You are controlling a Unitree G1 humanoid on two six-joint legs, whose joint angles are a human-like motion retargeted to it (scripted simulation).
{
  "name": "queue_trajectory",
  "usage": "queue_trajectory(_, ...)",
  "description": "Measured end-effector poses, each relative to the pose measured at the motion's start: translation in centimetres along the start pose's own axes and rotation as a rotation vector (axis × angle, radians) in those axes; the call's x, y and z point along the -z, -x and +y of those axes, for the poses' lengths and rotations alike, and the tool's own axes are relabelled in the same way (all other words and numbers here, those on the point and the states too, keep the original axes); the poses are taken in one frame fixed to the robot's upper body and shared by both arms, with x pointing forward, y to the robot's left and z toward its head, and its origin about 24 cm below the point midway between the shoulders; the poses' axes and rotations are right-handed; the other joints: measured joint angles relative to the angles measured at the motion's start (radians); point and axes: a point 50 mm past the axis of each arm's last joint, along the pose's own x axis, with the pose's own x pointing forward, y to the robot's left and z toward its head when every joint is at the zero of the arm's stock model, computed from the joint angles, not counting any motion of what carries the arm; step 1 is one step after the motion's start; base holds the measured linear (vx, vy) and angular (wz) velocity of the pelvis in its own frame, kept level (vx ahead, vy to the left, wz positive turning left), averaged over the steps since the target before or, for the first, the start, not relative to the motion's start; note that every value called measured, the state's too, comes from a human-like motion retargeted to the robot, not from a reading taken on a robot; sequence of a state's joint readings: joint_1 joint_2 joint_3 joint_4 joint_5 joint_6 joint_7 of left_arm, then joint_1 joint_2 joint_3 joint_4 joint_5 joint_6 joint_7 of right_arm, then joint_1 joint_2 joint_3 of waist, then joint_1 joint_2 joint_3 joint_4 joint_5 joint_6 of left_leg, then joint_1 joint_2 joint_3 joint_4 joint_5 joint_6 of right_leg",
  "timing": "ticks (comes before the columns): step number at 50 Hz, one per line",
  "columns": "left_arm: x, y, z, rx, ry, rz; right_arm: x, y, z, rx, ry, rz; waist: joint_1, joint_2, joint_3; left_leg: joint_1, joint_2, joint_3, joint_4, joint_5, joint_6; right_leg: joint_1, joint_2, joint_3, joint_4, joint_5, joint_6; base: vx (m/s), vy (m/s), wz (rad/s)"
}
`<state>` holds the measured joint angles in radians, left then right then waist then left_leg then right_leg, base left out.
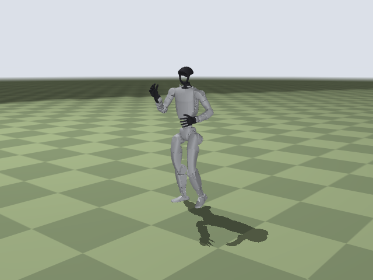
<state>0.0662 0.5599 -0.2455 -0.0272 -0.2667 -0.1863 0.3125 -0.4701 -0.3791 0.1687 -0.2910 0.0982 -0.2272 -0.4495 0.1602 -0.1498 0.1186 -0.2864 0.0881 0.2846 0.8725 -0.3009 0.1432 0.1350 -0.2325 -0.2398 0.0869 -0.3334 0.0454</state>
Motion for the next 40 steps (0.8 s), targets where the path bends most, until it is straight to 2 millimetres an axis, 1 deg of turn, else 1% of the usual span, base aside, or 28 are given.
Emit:
queue_trajectory(2, 2.6, 4.1, 2.0, -0.011, -0.028, 0.152, -2.7, -2.8, 0.2, 0.015, -0.015, -0.159, 0.086, -0.007, 0.019, -0.169, 0.068, 0.038, 0.284, -0.007, -0.002, 0.010, -0.015, 0.028, -0.062, 0.027, 0.031, -0.05, -0.13, -0.78)
queue_trajectory(3, 3.4, 6.1, 3.0, -0.027, -0.027, 0.217, -4.0, -3.9, 0.3, 0.011, -0.017, -0.231, 0.123, -0.012, 0.028, -0.242, 0.104, 0.063, 0.406, -0.042, 0.003, 0.001, -0.026, 0.042, -0.074, 0.035, 0.051, -0.06, -0.11, -0.73)
queue_trajectory(5, 4.5, 10.0, 4.5, -0.074, -0.005, 0.332, -6.3, -5.8, 0.6, -0.014, -0.005, -0.353, 0.176, -0.023, 0.046, -0.363, 0.179, 0.112, 0.614, -0.099, 0.019, -0.030, -0.047, 0.066, -0.078, 0.049, 0.069, -0.08, -0.10, -0.60)
queue_trajectory(7, 5.1, 13.4, 5.4, -0.151, 0.041, 0.423, -7.7, -6.8, 1.0, -0.038, 0.022, -0.426, 0.200, -0.025, 0.069, -0.442, 0.227, 0.129, 0.760, -0.111, 0.020, -0.059, -0.057, 0.091, -0.064, 0.057, 0.052, -0.08, -0.09, -0.42)
queue_trajectory(8, 5.2, 14.7, 5.6, -0.193, 0.065, 0.455, -8.0, -7.1, 1.2, -0.043, 0.032, -0.445, 0.206, -0.024, 0.082, -0.471, 0.235, 0.125, 0.813, -0.108, 0.019, -0.070, -0.060, 0.102, -0.055, 0.060, 0.039, -0.07, -0.07, -0.31)
queue_trajectory(10, 5.1, 16.2, 5.8, -0.265, 0.100, 0.488, -8.0, -7.2, 1.6, -0.038, 0.036, -0.445, 0.210, -0.022, 0.106, -0.510, 0.222, 0.105, 0.880, -0.099, 0.016, -0.083, -0.066, 0.117, -0.039, 0.061, 0.019, -0.03, -0.02, -0.12)
queue_trajectory(12, 4.9, 16.0, 5.5, -0.299, 0.114, 0.468, -7.0, -6.7, 1.7, -0.024, 0.025, -0.393, 0.203, -0.019, 0.118, -0.521, 0.179, 0.075, 0.891, -0.086, 0.002, -0.088, -0.070, 0.120, -0.030, 0.057, 0.015, 0.00, 0.00, 0.00)
queue_trajectory(14, 4.4, 14.6, 4.7, -0.308, 0.110, 0.406, -5.2, -5.6, 1.4, -0.014, 0.027, -0.305, 0.188, -0.015, 0.115, -0.503, 0.126, 0.041, 0.852, -0.073, -0.022, -0.089, -0.067, 0.117, -0.028, 0.050, 0.021, 0.01, 0.03, 0.02)
queue_trajectory(15, 4.1, 13.7, 4.3, -0.307, 0.102, 0.365, -4.1, -4.8, 1.1, -0.009, 0.036, -0.250, 0.178, -0.013, 0.109, -0.484, 0.098, 0.024, 0.818, -0.068, -0.036, -0.089, -0.064, 0.114, -0.028, 0.045, 0.025, 0.04, 0.06, 0.08)
queue_trajectory(16, 3.7, 12.3, 3.9, -0.307, 0.093, 0.310, -2.7, -3.8, 0.7, -0.004, 0.060, -0.183, 0.165, -0.011, 0.101, -0.451, 0.072, 0.008, 0.756, -0.063, -0.048, -0.087, -0.058, 0.108, -0.027, 0.038, 0.030, 0.05, 0.06, 0.11)
queue_trajectory(18, 2.4, 9.2, 3.1, -0.312, 0.082, 0.183, 0.1, -1.0, -0.2, 0.006, 0.121, -0.035, 0.136, -0.008, 0.083, -0.359, 0.028, -0.020, 0.587, -0.038, -0.069, -0.086, -0.042, 0.099, -0.020, 0.025, 0.038, 0.08, 0.07, 0.13)
queue_trajectory(20, 0.2, 5.5, 2.4, -0.323, 0.097, 0.023, 2.7, 2.8, -1.3, 0.011, 0.191, 0.131, 0.105, -0.003, 0.067, -0.221, 0.004, -0.032, 0.325, 0.017, -0.084, -0.089, -0.017, 0.094, 0.001, 0.014, 0.042, 0.10, 0.08, 0.09)
queue_trajectory(21, -1.4, 3.5, 2.1, -0.329, 0.123, -0.075, 3.7, 5.0, -1.9, 0.009, 0.217, 0.219, 0.086, 0.002, 0.061, -0.131, -0.002, -0.024, 0.160, 0.020, -0.085, -0.093, -0.002, 0.092, 0.017, 0.011, 0.049, 0.10, 0.10, 0.12)
queue_trajectory(22, -3.4, 1.6, 1.9, -0.335, 0.153, -0.176, 4.5, 7.3, -2.5, 0.005, 0.237, 0.306, 0.063, 0.006, 0.055, -0.041, -0.008, -0.015, -0.004, 0.002, -0.086, -0.100, 0.012, 0.088, 0.036, 0.008, 0.057, 0.08, 0.13, 0.23)
queue_trajectory(23, -5.6, -0.1, 1.6, -0.339, 0.190, -0.287, 5.0, 9.6, -3.1, 0.000, 0.243, 0.393, 0.033, 0.011, 0.050, 0.050, -0.017, -0.002, -0.163, -0.057, -0.086, -0.110, 0.025, 0.081, 0.061, 0.007, 0.069, 0.04, 0.15, 0.41)
queue_trajectory(25, -10.7, -2.7, 1.0, -0.336, 0.257, -0.512, 5.3, 13.9, -4.3, -0.016, 0.225, 0.559, -0.052, 0.034, 0.040, 0.205, -0.029, 0.000, -0.445, -0.166, -0.085, -0.148, 0.052, 0.055, 0.146, 0.021, 0.086, -0.01, 0.18, 0.70)
queue_trajectory(27, -16.0, -4.2, 0.4, -0.339, 0.287, -0.732, 4.6, 17.3, -5.8, -0.041, 0.193, 0.696, -0.160, 0.076, 0.050, 0.323, -0.014, -0.028, -0.674, -0.154, -0.082, -0.230, 0.072, 0.011, 0.349, 0.075, 0.090, -0.04, 0.17, 0.91)
queue_trajectory(28, -18.6, -4.4, 0.4, -0.338, 0.285, -0.841, 4.0, 18.7, -6.6, -0.055, 0.185, 0.756, -0.215, 0.098, 0.059, 0.369, 0.006, -0.042, -0.758, -0.127, -0.089, -0.287, 0.077, -0.009, 0.487, 0.116, 0.093, -0.03, 0.13, 0.86)
queue_trajectory(29, -21.1, -4.3, 0.4, -0.334, 0.270, -0.949, 3.5, 19.8, -7.4, -0.069, 0.186, 0.806, -0.264, 0.116, 0.071, 0.404, 0.030, -0.054, -0.815, -0.104, -0.107, -0.349, 0.079, -0.022, 0.628, 0.149, 0.097, -0.02, 0.11, 0.80)
queue_trajectory(30, -23.6, -3.9, 0.5, -0.329, 0.249, -1.056, 2.8, 20.8, -8.1, -0.083, 0.191, 0.852, -0.312, 0.133, 0.084, 0.433, 0.056, -0.064, -0.858, -0.084, -0.132, -0.412, 0.080, -0.031, 0.770, 0.178, 0.102, -0.02, 0.09, 0.72)
queue_trajectory(32, -28.1, -3.3, 0.7, -0.306, 0.164, -1.244, 1.8, 22.0, -9.5, -0.104, 0.213, 0.912, -0.382, 0.154, 0.107, 0.458, 0.096, -0.078, -0.908, -0.056, -0.179, -0.534, 0.066, -0.045, 1.016, 0.142, 0.094, -0.03, 0.08, 0.61)
queue_trajectory(33, -30.1, -3.1, 0.7, -0.293, 0.110, -1.316, 1.3, 22.4, -10.1, -0.109, 0.224, 0.935, -0.406, 0.164, 0.113, 0.459, 0.111, -0.084, -0.922, -0.046, -0.186, -0.589, 0.050, -0.058, 1.121, 0.104, 0.082, -0.04, 0.07, 0.48)
queue_trajectory(35, -33.4, -3.0, 0.6, -0.271, 0.010, -1.404, 0.7, 23.0, -11.1, -0.103, 0.240, 0.968, -0.438, 0.180, 0.116, 0.436, 0.131, -0.101, -0.924, -0.037, -0.166, -0.685, 0.012, -0.083, 1.291, 0.040, 0.053, -0.05, 0.05, 0.38)
queue_trajectory(37, -35.3, -3.6, 0.1, -0.246, -0.040, -1.415, 0.5, 23.2, -11.5, -0.076, 0.233, 0.974, -0.447, 0.196, 0.108, 0.394, 0.142, -0.124, -0.898, -0.039, -0.130, -0.754, -0.006, -0.090, 1.393, 0.017, 0.031, -0.04, 0.01, 0.23)
queue_trajectory(38, -35.8, -4.0, -0.3, -0.233, -0.043, -1.402, 0.5, 23.1, -11.5, -0.062, 0.223, 0.967, -0.445, 0.202, 0.102, 0.375, 0.147, -0.131, -0.886, -0.040, -0.118, -0.778, -0.004, -0.086, 1.423, 0.015, 0.023, 0.00, 0.00, 0.00)
queue_trajectory(40, -35.8, -5.2, -1.0, -0.210, -0.022, -1.347, 1.1, 22.4, -11.0, -0.045, 0.202, 0.929, -0.429, 0.212, 0.086, 0.353, 0.152, -0.134, -0.874, -0.040, -0.108, -0.806, 0.021, -0.067, 1.445, 0.016, 0.015, 0.00, 0.00, 0.00)
